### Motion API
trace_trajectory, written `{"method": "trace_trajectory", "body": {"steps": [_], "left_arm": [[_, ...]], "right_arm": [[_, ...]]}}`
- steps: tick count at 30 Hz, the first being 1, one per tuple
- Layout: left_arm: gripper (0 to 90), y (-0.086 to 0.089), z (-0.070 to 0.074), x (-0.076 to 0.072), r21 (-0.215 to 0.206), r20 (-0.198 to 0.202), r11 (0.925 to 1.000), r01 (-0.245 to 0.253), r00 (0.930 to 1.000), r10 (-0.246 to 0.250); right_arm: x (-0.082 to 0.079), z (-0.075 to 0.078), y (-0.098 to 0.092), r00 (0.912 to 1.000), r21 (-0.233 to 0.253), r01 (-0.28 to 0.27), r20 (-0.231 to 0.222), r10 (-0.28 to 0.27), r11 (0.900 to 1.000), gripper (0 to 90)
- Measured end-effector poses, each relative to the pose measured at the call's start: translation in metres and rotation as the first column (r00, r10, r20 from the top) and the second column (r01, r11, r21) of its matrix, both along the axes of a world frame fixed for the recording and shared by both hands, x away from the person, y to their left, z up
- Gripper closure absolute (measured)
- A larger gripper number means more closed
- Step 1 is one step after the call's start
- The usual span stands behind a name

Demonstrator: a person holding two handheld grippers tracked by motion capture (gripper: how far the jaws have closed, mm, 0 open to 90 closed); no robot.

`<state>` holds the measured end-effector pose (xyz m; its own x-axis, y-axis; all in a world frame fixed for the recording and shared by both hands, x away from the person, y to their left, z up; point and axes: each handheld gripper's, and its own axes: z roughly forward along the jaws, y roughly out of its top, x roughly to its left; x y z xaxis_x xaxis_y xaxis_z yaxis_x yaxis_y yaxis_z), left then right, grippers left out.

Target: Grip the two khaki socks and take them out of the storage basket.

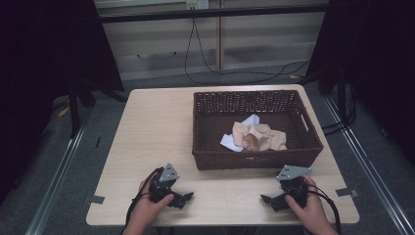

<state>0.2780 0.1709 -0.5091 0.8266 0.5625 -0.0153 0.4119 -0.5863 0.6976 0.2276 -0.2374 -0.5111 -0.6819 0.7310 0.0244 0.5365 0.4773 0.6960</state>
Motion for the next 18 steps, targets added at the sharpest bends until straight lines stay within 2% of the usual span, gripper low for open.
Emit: {"method": "trace_trajectory", "body": {"steps": [5, 8, 9, 11, 12, 14, 15, 16, 18], "left_arm": [[0.0, 0.0, 0.0, 0.0, -0.002, -0.001, 1.0, -0.002, 1.0, 0.002], [0.0, 0.0, 0.0, 0.0, -0.002, -0.002, 1.0, -0.002, 1.0, 0.002], [0.0, 0.0, 0.0, 0.0, -0.003, -0.003, 1.0, -0.003, 1.0, 0.003], [0.0, 0.0, 0.0, 0.0, -0.005, -0.001, 1.0, -0.001, 1.0, 0.001], [0.0, 0.0, 0.0, 0.0, -0.003, -0.001, 1.0, -0.003, 1.0, 0.003], [0.0, 0.0, 0.0, 0.0, -0.007, -0.001, 1.0, -0.002, 1.0, 0.002], [0.0, 0.0, 0.0, 0.0, -0.006, -0.005, 1.0, -0.003, 1.0, 0.003], [0.0, 0.0, 0.0, 0.0, -0.005, -0.003, 1.0, 0.001, 1.0, -0.001], [0.0, 0.0, 0.0, 0.0, -0.002, -0.001, 1.0, -0.002, 1.0, 0.002]], "right_arm": [[-0.002, 0.0, 0.002, 1.0, -0.003, 0.009, -0.001, -0.009, 1.0, 0.0], [-0.002, 0.002, 0.005, 0.9997, -0.022, 0.012, -0.022, -0.013, 1.0, 0.0], [-0.001, 0.003, 0.008, 0.9994, -0.025, -0.02, -0.03, 0.019, 0.999, 0.0], [-0.001, 0.005, 0.01, 0.9989, -0.037, -0.025, -0.04, 0.023, 0.999, 0.0], [0.0, 0.009, 0.013, 0.996, -0.066, -0.049, -0.078, 0.044, 0.997, 0.6], [0.002, 0.013, 0.018, 0.9911, -0.093, -0.067, -0.121, 0.056, 0.993, 1.3], [0.002, 0.013, 0.018, 0.9911, -0.093, -0.067, -0.121, 0.056, 0.993, 1.3], [0.004, 0.019, 0.022, 0.983, -0.112, -0.101, -0.164, 0.082, 0.989, 1.7], [0.005, 0.024, 0.026, 0.9791, -0.122, -0.126, -0.175, 0.103, 0.984, 2.6]]}}
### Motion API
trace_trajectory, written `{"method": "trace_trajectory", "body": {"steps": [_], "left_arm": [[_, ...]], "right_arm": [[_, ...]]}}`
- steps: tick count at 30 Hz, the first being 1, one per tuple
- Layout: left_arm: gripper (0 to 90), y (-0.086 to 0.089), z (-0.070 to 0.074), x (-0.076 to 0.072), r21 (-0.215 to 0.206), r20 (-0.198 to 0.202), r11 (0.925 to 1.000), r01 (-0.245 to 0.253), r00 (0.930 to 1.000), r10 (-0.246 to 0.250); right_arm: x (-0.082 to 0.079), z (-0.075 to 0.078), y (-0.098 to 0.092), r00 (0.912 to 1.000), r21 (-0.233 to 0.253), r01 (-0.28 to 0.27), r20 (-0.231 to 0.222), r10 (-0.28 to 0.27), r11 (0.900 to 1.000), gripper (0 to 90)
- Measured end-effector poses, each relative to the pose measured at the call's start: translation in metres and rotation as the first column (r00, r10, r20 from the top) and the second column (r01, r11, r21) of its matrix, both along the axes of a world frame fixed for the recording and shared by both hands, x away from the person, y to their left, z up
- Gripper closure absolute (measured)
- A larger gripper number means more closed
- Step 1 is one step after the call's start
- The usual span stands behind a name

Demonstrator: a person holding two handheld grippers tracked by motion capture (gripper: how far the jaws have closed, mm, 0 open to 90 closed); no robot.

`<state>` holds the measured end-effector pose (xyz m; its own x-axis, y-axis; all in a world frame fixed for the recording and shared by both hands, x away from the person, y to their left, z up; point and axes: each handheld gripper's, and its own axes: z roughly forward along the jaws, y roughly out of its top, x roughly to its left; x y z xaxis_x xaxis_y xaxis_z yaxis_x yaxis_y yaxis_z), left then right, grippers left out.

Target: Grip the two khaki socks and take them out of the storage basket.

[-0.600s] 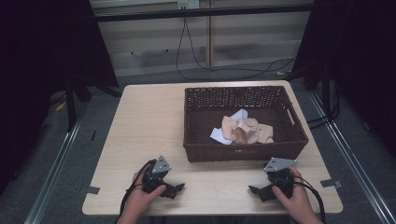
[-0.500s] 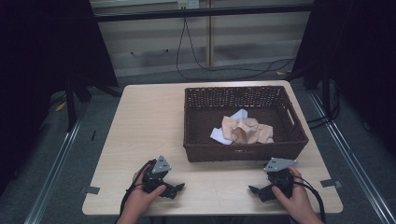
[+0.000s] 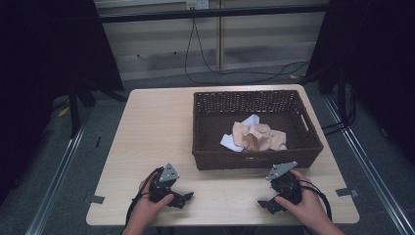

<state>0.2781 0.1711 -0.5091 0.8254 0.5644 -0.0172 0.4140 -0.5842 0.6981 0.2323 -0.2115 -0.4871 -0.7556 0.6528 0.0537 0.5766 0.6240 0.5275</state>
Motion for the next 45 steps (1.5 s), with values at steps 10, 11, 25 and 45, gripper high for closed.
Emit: {"method": "trace_trajectory", "body": {"steps": [10, 11, 25, 45], "left_arm": [[0.0, -0.001, -0.001, 0.0, -0.014, -0.006, 0.9999, -0.002, 1.0, 0.002], [0.0, 0.0, -0.001, 0.0, -0.012, -0.006, 0.9999, -0.002, 1.0, 0.002], [0.0, 0.0, -0.001, 0.0, -0.012, -0.006, 0.9999, -0.001, 1.0, 0.001], [0.0, 0.0, -0.001, 0.0, -0.014, -0.006, 0.9999, -0.001, 1.0, 0.001]], "right_arm": [[0.005, 0.019, 0.014, 0.99, -0.104, -0.078, -0.125, 0.064, 0.992, 2.3], [0.007, 0.021, 0.014, 0.9895, -0.105, -0.085, -0.126, 0.071, 0.991, 2.4], [0.013, 0.035, 0.014, 0.9808, -0.15, -0.132, -0.163, 0.107, 0.98, 2.5], [0.026, 0.073, 0.021, 0.9597, -0.204, -0.213, -0.227, 0.166, 0.955, 3.7]]}}
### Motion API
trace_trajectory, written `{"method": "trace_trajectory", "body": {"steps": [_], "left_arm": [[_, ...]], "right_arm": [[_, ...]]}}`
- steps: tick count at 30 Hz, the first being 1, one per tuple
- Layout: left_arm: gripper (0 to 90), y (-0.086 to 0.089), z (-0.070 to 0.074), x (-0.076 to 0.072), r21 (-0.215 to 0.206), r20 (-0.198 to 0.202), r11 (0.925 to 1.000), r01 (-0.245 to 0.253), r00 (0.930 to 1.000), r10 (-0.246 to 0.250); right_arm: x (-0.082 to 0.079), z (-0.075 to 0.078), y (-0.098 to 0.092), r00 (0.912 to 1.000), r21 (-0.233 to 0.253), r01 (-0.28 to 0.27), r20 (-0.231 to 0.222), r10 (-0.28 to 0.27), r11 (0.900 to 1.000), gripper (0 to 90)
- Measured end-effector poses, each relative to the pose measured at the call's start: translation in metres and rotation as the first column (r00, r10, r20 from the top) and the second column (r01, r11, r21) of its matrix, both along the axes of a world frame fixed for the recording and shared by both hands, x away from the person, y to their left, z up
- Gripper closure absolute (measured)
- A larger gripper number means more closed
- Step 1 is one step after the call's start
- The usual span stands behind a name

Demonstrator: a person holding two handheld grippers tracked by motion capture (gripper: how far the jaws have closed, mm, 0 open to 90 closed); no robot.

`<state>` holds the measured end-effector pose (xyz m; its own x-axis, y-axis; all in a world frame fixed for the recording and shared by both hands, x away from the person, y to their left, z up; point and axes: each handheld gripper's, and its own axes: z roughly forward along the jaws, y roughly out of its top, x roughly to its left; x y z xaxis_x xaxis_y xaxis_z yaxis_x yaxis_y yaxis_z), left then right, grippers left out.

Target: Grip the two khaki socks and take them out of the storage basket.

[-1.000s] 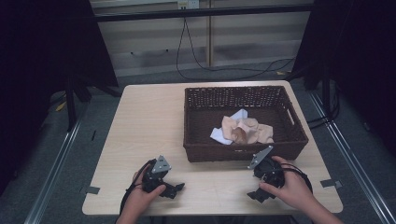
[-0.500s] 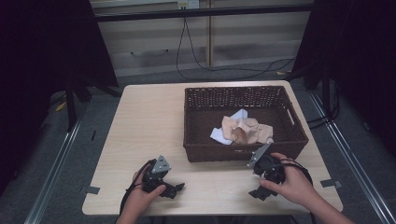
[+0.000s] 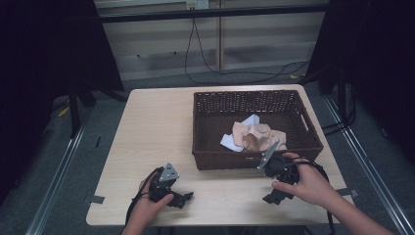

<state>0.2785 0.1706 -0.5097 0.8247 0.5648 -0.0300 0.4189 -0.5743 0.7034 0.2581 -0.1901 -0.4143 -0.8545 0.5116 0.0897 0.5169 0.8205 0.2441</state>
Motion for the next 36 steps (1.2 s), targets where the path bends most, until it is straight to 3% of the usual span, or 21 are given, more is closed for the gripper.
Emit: {"method": "trace_trajectory", "body": {"steps": [13, 22, 36], "left_arm": [[0.0, 0.0, 0.0, 0.0, 0.001, 0.0, 1.0, 0.0, 1.0, 0.0], [0.0, 0.0, 0.0, 0.0, 0.0, 0.0, 1.0, 0.0, 1.0, 0.0], [0.0, 0.0, 0.0, 0.0, 0.0, 0.001, 1.0, 0.0, 1.0, 0.0]], "right_arm": [[0.013, 0.03, -0.001, 0.999, 0.02, -0.013, -0.044, 0.014, 1.0, 4.4], [0.029, 0.052, -0.006, 0.9981, 0.048, 0.018, -0.06, -0.015, 0.999, 4.5], [0.059, 0.082, -0.013, 0.9963, 0.04, 0.076, -0.042, -0.075, 0.996, 4.5]]}}
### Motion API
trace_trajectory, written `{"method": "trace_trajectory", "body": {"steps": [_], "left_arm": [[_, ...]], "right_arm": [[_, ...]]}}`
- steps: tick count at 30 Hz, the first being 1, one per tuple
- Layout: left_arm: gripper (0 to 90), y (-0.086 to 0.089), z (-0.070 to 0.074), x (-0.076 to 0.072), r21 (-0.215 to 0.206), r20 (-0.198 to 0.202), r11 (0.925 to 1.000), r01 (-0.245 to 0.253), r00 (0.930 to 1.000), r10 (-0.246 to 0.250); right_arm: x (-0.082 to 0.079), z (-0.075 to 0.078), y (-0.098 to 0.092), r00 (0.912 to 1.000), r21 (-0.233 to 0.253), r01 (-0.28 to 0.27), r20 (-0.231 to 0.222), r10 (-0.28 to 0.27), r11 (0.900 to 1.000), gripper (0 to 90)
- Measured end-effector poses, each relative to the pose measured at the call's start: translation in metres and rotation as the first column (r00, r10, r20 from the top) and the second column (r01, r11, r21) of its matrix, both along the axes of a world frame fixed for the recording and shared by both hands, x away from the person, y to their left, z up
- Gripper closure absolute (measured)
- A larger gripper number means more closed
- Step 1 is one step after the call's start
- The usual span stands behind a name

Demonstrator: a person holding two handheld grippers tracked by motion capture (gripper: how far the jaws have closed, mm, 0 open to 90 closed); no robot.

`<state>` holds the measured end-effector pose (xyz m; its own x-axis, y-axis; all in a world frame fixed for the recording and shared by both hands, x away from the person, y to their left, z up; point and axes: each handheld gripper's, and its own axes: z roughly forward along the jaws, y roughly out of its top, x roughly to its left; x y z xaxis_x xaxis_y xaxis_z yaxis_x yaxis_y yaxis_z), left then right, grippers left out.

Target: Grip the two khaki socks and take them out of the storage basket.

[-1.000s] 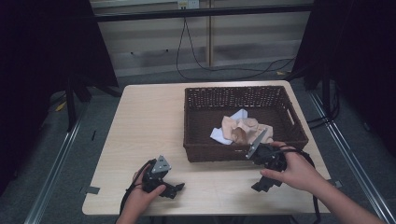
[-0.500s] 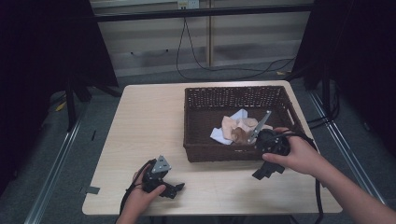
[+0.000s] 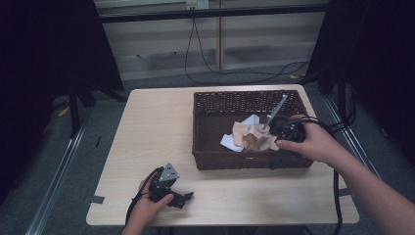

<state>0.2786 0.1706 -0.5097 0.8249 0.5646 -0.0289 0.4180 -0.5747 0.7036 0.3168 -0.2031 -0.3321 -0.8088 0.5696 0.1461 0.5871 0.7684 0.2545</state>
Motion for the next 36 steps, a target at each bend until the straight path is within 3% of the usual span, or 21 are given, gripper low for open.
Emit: {"method": "trace_trajectory", "body": {"steps": [7, 22, 28, 32, 34, 36], "left_arm": [[0.0, 0.0, 0.0, 0.0, 0.002, 0.005, 1.0, 0.002, 1.0, -0.002], [0.0, 0.0, 0.0, 0.0, 0.004, 0.003, 1.0, 0.002, 1.0, -0.002], [0.0, 0.0, 0.0, 0.0, 0.004, 0.003, 1.0, 0.002, 1.0, -0.002], [0.0, 0.0, 0.0, 0.0, -0.002, 0.003, 1.0, 0.002, 1.0, -0.002], [0.0, 0.0, 0.0, 0.0, 0.002, 0.005, 1.0, 0.002, 1.0, -0.002], [0.0, 0.0, 0.0, 0.0, 0.003, 0.004, 1.0, 0.002, 1.0, -0.002]], "right_arm": [[0.021, 0.002, -0.008, 0.9983, -0.024, 0.055, 0.021, -0.055, 0.998, 4.8], [0.062, -0.017, -0.005, 0.9865, -0.085, 0.164, 0.02, -0.162, 0.983, 4.1], [0.079, -0.03, -0.009, 0.9783, -0.067, 0.207, 0.012, -0.207, 0.976, 3.0], [0.085, -0.039, -0.011, 0.9717, -0.082, 0.236, 0.012, -0.236, 0.968, 3.1], [0.089, -0.046, -0.013, 0.9646, -0.08, 0.263, 0.031, -0.262, 0.961, 4.7], [0.09, -0.049, -0.012, 0.9636, -0.077, 0.267, 0.04, -0.264, 0.961, 6.3]]}}
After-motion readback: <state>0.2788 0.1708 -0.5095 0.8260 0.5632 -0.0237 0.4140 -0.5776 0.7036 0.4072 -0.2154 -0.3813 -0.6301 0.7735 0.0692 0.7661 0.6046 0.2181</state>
